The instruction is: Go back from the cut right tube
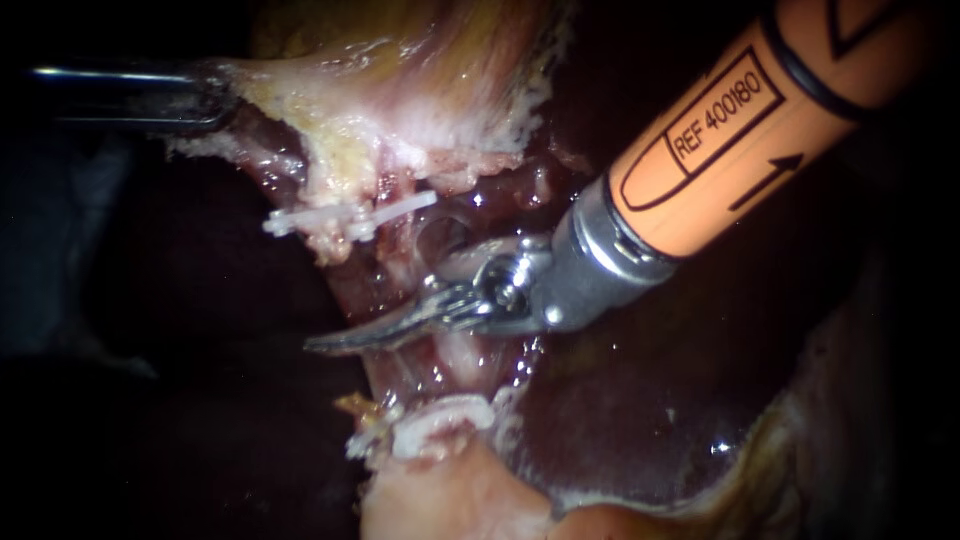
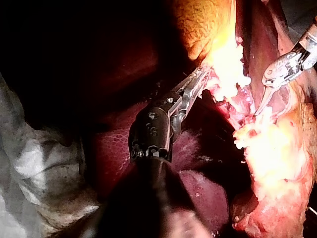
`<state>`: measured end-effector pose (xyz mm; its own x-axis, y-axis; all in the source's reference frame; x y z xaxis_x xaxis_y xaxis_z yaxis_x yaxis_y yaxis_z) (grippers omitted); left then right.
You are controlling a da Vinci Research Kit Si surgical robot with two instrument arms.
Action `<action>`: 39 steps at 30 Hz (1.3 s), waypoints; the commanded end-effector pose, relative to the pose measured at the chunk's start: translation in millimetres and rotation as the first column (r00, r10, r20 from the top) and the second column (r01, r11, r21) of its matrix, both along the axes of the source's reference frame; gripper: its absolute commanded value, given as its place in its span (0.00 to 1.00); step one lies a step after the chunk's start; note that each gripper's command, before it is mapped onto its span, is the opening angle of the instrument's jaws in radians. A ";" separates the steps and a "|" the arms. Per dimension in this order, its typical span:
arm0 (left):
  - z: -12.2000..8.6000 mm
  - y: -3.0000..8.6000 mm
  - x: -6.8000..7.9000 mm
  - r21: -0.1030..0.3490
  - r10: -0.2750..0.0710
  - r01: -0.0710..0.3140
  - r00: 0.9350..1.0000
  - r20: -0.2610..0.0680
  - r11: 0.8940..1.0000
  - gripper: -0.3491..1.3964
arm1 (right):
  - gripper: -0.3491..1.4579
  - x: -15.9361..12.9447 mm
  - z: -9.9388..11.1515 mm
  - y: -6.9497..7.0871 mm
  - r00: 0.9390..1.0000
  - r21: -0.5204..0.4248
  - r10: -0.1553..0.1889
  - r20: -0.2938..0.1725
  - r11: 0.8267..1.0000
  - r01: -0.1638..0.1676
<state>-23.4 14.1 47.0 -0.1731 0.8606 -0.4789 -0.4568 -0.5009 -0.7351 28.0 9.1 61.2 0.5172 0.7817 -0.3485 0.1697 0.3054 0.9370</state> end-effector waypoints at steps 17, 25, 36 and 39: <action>-0.1 -0.1 0.0 0.000 0.000 0.000 1.000 0.000 1.000 0.00 | 0.94 0.7 0.0 -0.5 0.999 -0.058 0.030 -0.013 0.998 -0.030; -0.1 -0.1 0.3 0.000 0.001 -0.001 1.000 0.001 1.000 0.00 | 0.97 -1.3 -0.3 -0.8 0.986 -0.281 0.164 -0.040 0.945 -0.169; -0.1 -0.1 0.5 0.000 0.003 -0.003 1.000 0.002 1.000 0.00 | 0.99 -9.4 -2.6 0.7 0.988 -0.687 0.123 0.091 0.727 -0.027; -0.1 -0.1 0.5 0.000 0.003 -0.003 1.000 0.002 1.000 0.00 | 0.98 -11.7 -3.6 1.8 0.985 -0.717 0.099 0.144 0.696 0.035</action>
